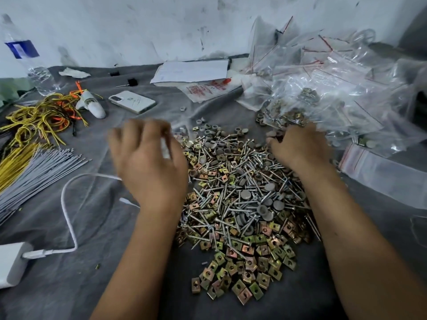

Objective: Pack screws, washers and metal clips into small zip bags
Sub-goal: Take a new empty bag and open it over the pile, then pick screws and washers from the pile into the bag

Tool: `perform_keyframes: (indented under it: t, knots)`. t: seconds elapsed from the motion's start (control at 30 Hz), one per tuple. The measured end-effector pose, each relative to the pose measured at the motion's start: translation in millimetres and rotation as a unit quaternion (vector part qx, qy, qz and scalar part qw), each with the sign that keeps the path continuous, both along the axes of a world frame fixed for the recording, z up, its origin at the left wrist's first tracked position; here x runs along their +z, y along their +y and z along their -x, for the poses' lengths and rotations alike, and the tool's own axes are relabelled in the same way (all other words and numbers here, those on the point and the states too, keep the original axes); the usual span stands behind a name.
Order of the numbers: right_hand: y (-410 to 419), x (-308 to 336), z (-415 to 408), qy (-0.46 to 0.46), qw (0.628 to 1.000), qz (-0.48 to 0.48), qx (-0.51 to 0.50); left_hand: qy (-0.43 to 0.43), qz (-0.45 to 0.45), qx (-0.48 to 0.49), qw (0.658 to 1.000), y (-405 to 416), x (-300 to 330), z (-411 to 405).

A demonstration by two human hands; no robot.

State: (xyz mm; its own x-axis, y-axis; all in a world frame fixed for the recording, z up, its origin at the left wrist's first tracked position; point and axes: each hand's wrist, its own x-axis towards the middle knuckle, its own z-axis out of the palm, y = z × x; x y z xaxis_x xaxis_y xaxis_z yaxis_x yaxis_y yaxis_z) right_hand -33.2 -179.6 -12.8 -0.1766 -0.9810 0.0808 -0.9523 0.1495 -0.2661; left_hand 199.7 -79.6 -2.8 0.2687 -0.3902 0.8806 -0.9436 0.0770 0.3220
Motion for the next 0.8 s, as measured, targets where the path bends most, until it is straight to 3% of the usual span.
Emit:
perform_keyframes:
  t: [0.1, 0.2, 0.3, 0.37, 0.43, 0.5, 0.57, 0.67, 0.8]
  knots:
    - [4, 4, -11, 0.006, 0.997, 0.006, 0.080, 0.006, -0.249, -0.020, 0.968, -3, -9, 16]
    - [6, 10, -15, -0.014, 0.984, 0.002, 0.178, 0.029, -0.283, -0.016, 0.959, -3, -11, 17]
    - [6, 9, -16, -0.102, 0.967, 0.002, 0.231, 0.093, -0.241, 0.001, 0.966, -3, -9, 12]
    - [5, 6, -17, -0.158, 0.954, 0.027, 0.253, 0.124, -0.130, 0.023, 0.983, -2, -3, 4]
    - [5, 4, -20, -0.192, 0.942, 0.069, 0.268, 0.108, 0.032, 0.061, 0.992, 1, 5, -5]
    - [6, 4, -22, -0.214, 0.929, 0.107, 0.281, 0.045, 0.093, 0.061, 0.993, 2, 6, -9]
    - [9, 6, -23, -0.235, 0.919, 0.124, 0.291, 0.011, -0.033, 0.015, 0.999, -1, -1, -3]
    - [14, 10, -23, -0.270, 0.906, 0.131, 0.300, 0.032, -0.265, -0.049, 0.962, -6, -16, 14]
    - [16, 14, -24, -0.245, 0.904, 0.166, 0.310, 0.116, -0.265, -0.080, 0.954, -7, -18, 17]
